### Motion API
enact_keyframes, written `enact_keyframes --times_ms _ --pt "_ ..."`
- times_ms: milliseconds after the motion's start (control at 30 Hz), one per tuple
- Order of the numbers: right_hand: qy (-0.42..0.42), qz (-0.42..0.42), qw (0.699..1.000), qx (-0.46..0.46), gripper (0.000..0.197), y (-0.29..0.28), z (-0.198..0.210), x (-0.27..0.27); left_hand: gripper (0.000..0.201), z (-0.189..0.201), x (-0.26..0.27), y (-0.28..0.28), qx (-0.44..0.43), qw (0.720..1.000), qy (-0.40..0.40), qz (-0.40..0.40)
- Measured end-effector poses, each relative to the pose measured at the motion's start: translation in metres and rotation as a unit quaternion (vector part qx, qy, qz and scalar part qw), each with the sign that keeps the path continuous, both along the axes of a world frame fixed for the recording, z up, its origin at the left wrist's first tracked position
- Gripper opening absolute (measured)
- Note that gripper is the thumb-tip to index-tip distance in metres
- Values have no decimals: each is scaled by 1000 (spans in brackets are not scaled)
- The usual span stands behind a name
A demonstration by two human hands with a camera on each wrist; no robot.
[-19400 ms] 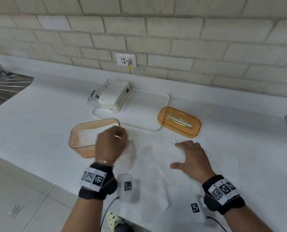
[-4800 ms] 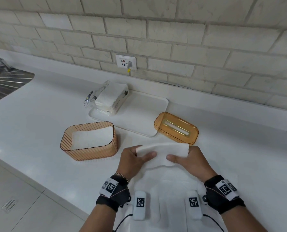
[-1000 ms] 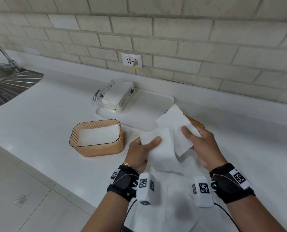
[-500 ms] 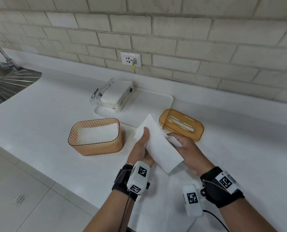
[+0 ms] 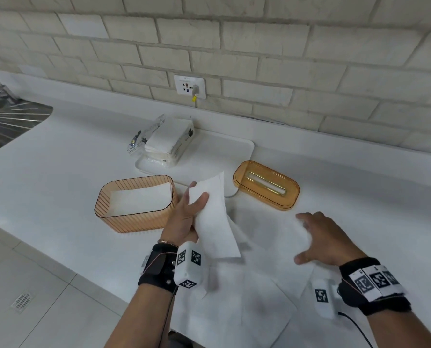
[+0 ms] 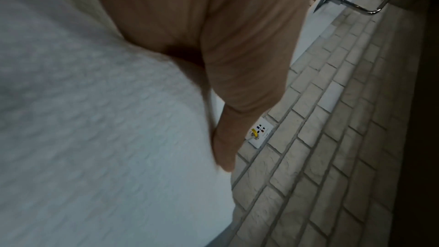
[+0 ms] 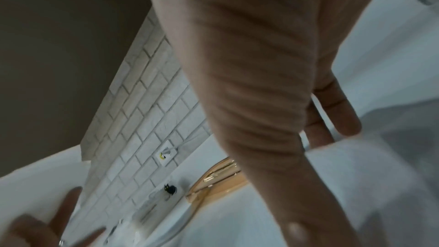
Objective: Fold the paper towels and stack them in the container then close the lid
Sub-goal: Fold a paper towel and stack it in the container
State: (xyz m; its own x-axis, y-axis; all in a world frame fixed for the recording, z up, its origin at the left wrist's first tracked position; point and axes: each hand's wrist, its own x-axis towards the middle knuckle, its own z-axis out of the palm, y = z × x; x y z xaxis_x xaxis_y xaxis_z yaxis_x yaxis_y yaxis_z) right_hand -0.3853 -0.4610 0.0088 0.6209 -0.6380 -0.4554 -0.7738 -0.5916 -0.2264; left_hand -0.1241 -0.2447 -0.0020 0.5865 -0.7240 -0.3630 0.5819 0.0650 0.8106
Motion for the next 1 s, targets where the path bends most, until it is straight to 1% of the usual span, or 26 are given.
enact_keyframes --times_ms 33,67,100,167,200,300,333,367,433,500,533,567,600,633,667,733,833,900,967,1000 --pt "-1 -6 1000 16 121 -1 -2 0 82 2 -1 0 -2 1000 7 -14" --pt "-2 -18 999 36 114 -3 -3 1 77 0 -1 2 4 1000 18 -20" --pt "1 -30 998 47 108 -6 -4 0 70 0 0 2 20 999 21 -20" --pt "3 -42 998 55 104 -11 -7 -1 57 0 -4 2 59 998 23 -12" --pt "-15 -49 997 62 96 -15 -9 -3 51 1 -7 2 70 997 28 -13" --pt "-114 -55 985 114 36 -18 2 -9 36 12 -19 -1 62 997 50 -22" --pt "-142 -44 981 124 25 -16 13 -10 34 12 -21 -2 69 997 40 -23" --pt "-166 -32 977 131 21 -13 26 -10 36 13 -25 -5 72 997 28 -20" --pt "-206 -8 968 141 27 -4 58 -8 42 13 -30 -10 72 997 0 -13" --pt "-205 25 963 173 35 6 92 -4 42 16 -38 -15 69 997 -19 -21" --pt "-192 48 960 198 33 11 107 -1 42 18 -42 -18 64 997 -26 -28" --pt "-177 74 955 224 27 15 118 3 43 21 -46 -20 59 997 -31 -38" --pt "-162 99 952 242 19 19 128 8 44 23 -49 -23 54 997 -34 -50" --pt "-153 124 949 246 16 21 131 14 45 25 -53 -25 48 996 -34 -59" --pt "-153 138 948 244 18 24 132 23 46 25 -58 -26 37 996 -30 -70" --pt "-180 135 947 227 24 27 122 40 50 26 -65 -30 20 995 -14 -97" --pt "-258 75 947 176 35 30 98 60 55 32 -73 -32 16 995 17 -96" --pt "-294 47 941 159 34 32 85 67 69 32 -73 -32 16 994 57 -89" --pt "-310 28 940 141 33 35 74 70 89 28 -70 -30 17 991 96 -92" --pt "-312 25 941 129 35 35 70 72 94 27 -70 -28 12 989 102 -105"
